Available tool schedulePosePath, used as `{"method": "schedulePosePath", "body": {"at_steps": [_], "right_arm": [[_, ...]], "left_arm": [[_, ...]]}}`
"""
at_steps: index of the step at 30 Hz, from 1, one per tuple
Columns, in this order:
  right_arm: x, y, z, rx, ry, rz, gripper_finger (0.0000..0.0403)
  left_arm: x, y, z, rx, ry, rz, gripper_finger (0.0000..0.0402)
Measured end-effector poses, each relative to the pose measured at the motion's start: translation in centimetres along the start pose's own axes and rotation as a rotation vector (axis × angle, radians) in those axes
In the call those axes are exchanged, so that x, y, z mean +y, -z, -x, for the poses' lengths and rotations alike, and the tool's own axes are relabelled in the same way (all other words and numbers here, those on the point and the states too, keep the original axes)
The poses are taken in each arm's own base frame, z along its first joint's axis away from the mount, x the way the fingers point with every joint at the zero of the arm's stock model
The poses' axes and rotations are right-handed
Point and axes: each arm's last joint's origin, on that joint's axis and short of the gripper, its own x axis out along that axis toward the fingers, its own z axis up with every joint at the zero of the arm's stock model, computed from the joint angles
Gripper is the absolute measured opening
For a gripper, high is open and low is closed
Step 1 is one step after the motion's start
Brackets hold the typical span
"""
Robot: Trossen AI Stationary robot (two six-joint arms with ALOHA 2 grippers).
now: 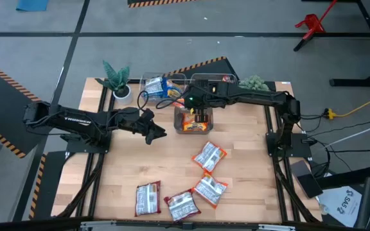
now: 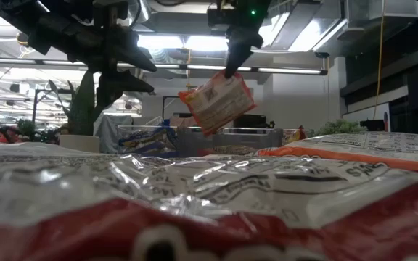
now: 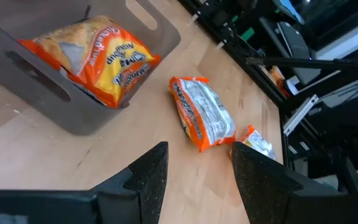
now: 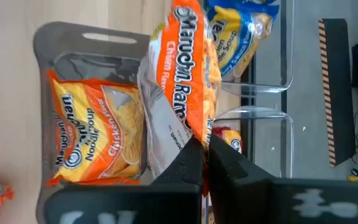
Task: Sort Maruchan noodles
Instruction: Put the orange noodle pack into the black bin
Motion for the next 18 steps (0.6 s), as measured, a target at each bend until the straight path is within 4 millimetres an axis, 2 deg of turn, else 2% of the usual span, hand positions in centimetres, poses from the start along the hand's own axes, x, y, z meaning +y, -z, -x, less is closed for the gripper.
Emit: {"method": "schedulePosePath", "body": {"at_steps": [4, 7, 14, 18], "right_arm": [[1.2, -0.2, -0.8, -0.001, 0.051, 0.023, 0.0], [2.0, -0.4, -0.5, -0.011, 0.118, 0.064, 0.0], [1.5, 0.2, 0.7, -0.075, 0.171, 0.003, 0.0], [2.3, 1.0, 0.6, -0.067, 0.171, -0.013, 0.0]], "left_arm": [[0.1, -0.1, 0.0, -0.005, -0.007, 0.003, 0.0172], [0.1, -0.1, 0.0, -0.004, -0.007, 0.003, 0.0172], [0.2, -0.1, 0.0, -0.014, -0.023, 0.004, 0.0172], [0.2, -0.1, 0.0, -0.024, -0.036, 0.001, 0.0172]]}}
